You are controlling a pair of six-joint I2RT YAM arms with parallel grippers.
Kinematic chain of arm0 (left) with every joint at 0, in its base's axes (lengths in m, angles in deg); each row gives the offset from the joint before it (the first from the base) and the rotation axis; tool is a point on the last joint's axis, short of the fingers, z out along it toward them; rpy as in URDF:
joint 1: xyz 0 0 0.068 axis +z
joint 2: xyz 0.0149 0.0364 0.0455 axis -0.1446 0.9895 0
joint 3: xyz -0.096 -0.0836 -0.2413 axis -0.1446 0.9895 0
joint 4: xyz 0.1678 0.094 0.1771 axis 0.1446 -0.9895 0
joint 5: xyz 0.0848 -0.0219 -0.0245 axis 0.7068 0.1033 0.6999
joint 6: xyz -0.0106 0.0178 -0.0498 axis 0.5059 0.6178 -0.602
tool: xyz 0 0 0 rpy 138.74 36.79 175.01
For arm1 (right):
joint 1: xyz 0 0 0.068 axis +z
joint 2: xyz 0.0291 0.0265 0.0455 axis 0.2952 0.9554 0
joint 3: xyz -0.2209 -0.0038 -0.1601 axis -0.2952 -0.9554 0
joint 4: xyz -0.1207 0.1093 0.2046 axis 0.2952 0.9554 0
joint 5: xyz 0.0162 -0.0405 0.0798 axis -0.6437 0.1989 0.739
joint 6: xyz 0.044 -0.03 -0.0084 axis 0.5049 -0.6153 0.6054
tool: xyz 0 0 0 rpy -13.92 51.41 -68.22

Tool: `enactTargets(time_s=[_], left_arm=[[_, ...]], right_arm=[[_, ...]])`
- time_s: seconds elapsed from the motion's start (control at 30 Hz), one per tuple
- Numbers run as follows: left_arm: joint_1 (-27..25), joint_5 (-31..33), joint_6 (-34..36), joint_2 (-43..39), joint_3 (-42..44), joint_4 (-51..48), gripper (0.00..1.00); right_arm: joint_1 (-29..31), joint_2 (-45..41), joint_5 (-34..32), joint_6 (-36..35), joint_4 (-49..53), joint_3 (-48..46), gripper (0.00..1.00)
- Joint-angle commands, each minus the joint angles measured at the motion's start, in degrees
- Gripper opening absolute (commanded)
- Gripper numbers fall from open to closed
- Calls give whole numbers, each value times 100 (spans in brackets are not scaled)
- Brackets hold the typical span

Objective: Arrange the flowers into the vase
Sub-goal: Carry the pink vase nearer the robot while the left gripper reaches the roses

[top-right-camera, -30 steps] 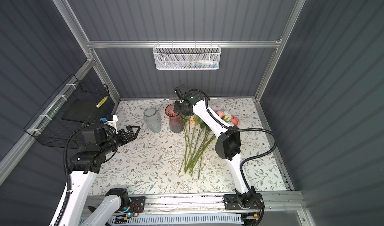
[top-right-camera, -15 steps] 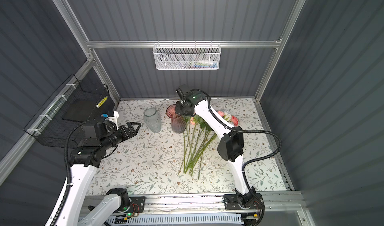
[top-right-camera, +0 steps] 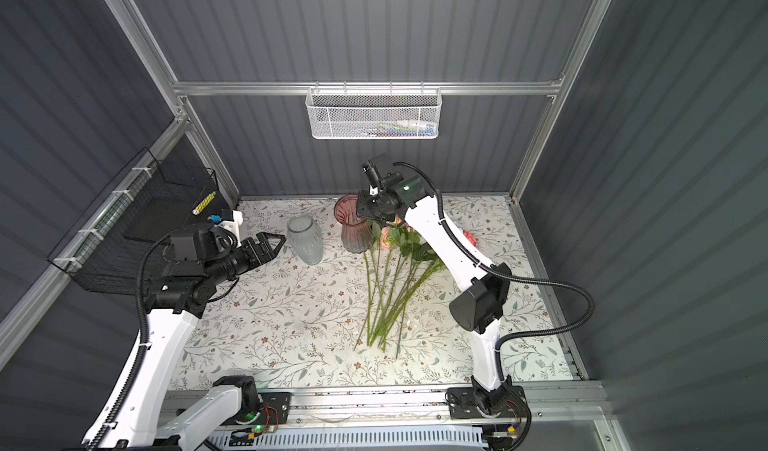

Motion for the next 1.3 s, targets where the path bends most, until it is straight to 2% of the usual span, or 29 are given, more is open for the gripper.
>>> enactTargets(time_s=[0.0,0.13,0.27,0.4,0.53,0.73,1.0,1.1,1.13,1.2,1.27], left_arm=[[-284,21,-72,68,-323,279,88],[-1070,614,-1,298,-572,346,87],[-1581,662,-111,544,-820,518,85],[-2173,1001,-3,818,-1052,697,84],[-2686,1092,107,1443,-1488,663,84],[-3125,1109,200,2231,-2184,809,84],[-3205,992,320,2811,-2532,1004,85],[-3209,962,355,2932,-2556,1084,87],[-3211,954,372,2979,-2586,1098,87],[-3211,862,416,3060,-2629,1131,88],[-3211,787,451,3118,-2612,1190,89]], right_arm=[[-190,-827,-42,-202,-102,-163,0],[-413,-1805,-172,-286,-149,-1261,0],[-747,-3038,-337,-330,-114,-2653,0],[-1492,-4110,-92,-337,94,-4014,0],[-2248,-4922,166,-448,209,-5075,0],[-3197,-5335,917,-563,-65,-6090,0],[-3697,-5174,1189,-719,-474,-6557,1],[-3745,-5137,1122,-793,-416,-6513,14],[-3753,-5147,1062,-808,-398,-6505,23],[-3768,-5143,990,-851,-318,-6456,34],[-3772,-5173,952,-883,-262,-6389,41]])
